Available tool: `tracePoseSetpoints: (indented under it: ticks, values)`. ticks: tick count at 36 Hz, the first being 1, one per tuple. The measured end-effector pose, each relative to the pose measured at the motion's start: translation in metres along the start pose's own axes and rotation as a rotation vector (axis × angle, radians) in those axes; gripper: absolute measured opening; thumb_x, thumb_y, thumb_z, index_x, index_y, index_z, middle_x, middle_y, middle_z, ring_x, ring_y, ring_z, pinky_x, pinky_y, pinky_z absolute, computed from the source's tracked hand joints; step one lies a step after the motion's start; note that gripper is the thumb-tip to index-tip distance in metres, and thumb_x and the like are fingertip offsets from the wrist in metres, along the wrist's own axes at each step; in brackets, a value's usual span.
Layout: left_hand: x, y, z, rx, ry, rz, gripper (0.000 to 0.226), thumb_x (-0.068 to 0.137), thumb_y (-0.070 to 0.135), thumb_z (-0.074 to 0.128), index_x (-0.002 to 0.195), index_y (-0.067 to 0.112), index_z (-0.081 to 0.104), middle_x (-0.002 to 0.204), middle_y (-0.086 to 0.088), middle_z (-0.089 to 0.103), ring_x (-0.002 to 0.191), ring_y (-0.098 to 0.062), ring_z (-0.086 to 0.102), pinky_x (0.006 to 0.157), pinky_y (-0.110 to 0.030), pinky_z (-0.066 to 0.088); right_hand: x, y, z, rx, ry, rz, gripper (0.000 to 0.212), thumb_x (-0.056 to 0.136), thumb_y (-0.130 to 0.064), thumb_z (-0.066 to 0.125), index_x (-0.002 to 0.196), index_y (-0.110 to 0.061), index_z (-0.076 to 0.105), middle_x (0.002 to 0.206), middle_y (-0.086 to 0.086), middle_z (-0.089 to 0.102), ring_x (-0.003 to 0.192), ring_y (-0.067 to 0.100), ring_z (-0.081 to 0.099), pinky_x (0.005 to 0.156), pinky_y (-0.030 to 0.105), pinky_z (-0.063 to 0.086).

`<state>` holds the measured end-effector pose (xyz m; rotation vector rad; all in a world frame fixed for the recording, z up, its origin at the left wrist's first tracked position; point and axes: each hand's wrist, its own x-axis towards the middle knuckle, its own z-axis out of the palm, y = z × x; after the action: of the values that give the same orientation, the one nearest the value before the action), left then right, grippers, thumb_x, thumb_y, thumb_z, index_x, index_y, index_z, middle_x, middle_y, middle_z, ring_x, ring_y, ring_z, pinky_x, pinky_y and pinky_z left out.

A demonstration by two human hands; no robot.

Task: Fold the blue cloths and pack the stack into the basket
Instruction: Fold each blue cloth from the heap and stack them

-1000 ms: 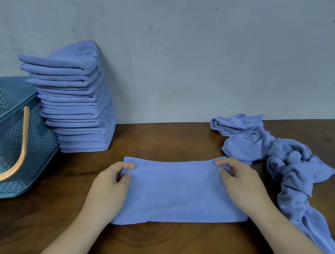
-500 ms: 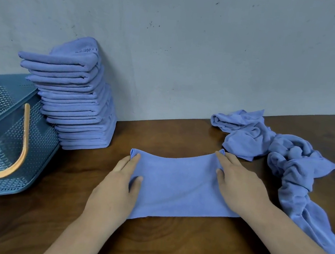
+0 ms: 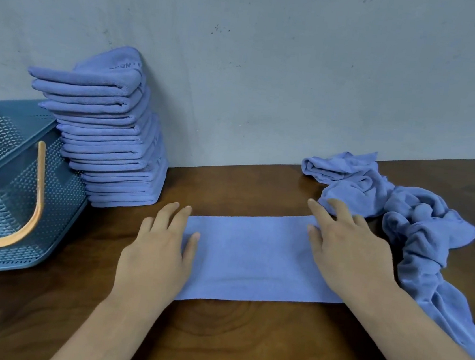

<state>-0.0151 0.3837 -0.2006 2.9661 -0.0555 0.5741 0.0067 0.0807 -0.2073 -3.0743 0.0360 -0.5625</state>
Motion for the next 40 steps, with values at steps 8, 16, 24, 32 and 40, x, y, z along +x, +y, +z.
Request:
tracePoseSetpoints:
  ticks: [8, 16, 24, 32, 40]
  values:
    - [-0.015, 0.028, 0.02, -0.17, -0.444, 0.299, 0.074, 0.101, 0.078, 0.018, 0.167, 0.047, 0.002, 0.173, 0.026, -0.013, 0.157, 0.004, -0.019, 0.133, -0.04, -0.002, -0.012, -0.029, 0.005, 0.243, -0.456, -0.345, 0.075, 0.097, -0.084, 0.022, 0.163, -0.056, 0.001, 0.174, -0.019, -0.014, 0.162, 0.016, -0.013, 0.131, 0.046, -0.002]
    - [-0.012, 0.006, 0.002, -0.173, -0.643, 0.272, 0.065, 0.103, 0.075, 0.022, 0.157, 0.064, -0.013, 0.162, 0.035, -0.033, 0.142, 0.014, -0.04, 0.13, -0.036, -0.015, -0.009, -0.012, 0.003, 0.239, -0.543, -0.276, 0.1, 0.072, -0.108, 0.02, 0.156, -0.065, -0.011, 0.169, -0.019, -0.029, 0.156, 0.012, -0.031, 0.13, 0.044, -0.011]
    - [-0.008, -0.014, -0.02, -0.22, -0.75, 0.245, 0.064, 0.108, 0.054, 0.041, 0.158, 0.067, 0.004, 0.161, 0.046, -0.018, 0.145, 0.02, -0.026, 0.13, -0.036, -0.013, -0.007, -0.01, 0.001, 0.206, -0.578, -0.293, 0.103, 0.071, -0.108, 0.018, 0.157, -0.062, -0.014, 0.169, -0.016, -0.031, 0.156, 0.015, -0.032, 0.13, 0.045, -0.012]
    - [0.022, 0.048, 0.0, -0.286, -0.307, 0.271, 0.046, 0.107, 0.052, 0.044, 0.152, 0.038, 0.045, 0.159, 0.022, 0.04, 0.151, -0.004, 0.029, 0.124, -0.032, 0.022, -0.005, -0.012, 0.001, 0.214, -0.582, -0.298, 0.105, 0.072, -0.107, 0.021, 0.159, -0.06, -0.013, 0.172, -0.013, -0.027, 0.158, 0.017, -0.029, 0.13, 0.048, -0.011]
    - [0.028, 0.065, 0.037, -0.164, -0.524, 0.311, 0.067, 0.107, 0.066, 0.022, 0.168, 0.044, 0.004, 0.175, 0.023, -0.005, 0.16, -0.003, -0.012, 0.131, -0.045, -0.004, -0.001, -0.002, 0.009, 0.312, -0.455, -0.267, 0.084, 0.092, -0.09, 0.021, 0.165, -0.05, 0.009, 0.174, -0.021, -0.001, 0.161, 0.008, -0.006, 0.13, 0.04, 0.004]
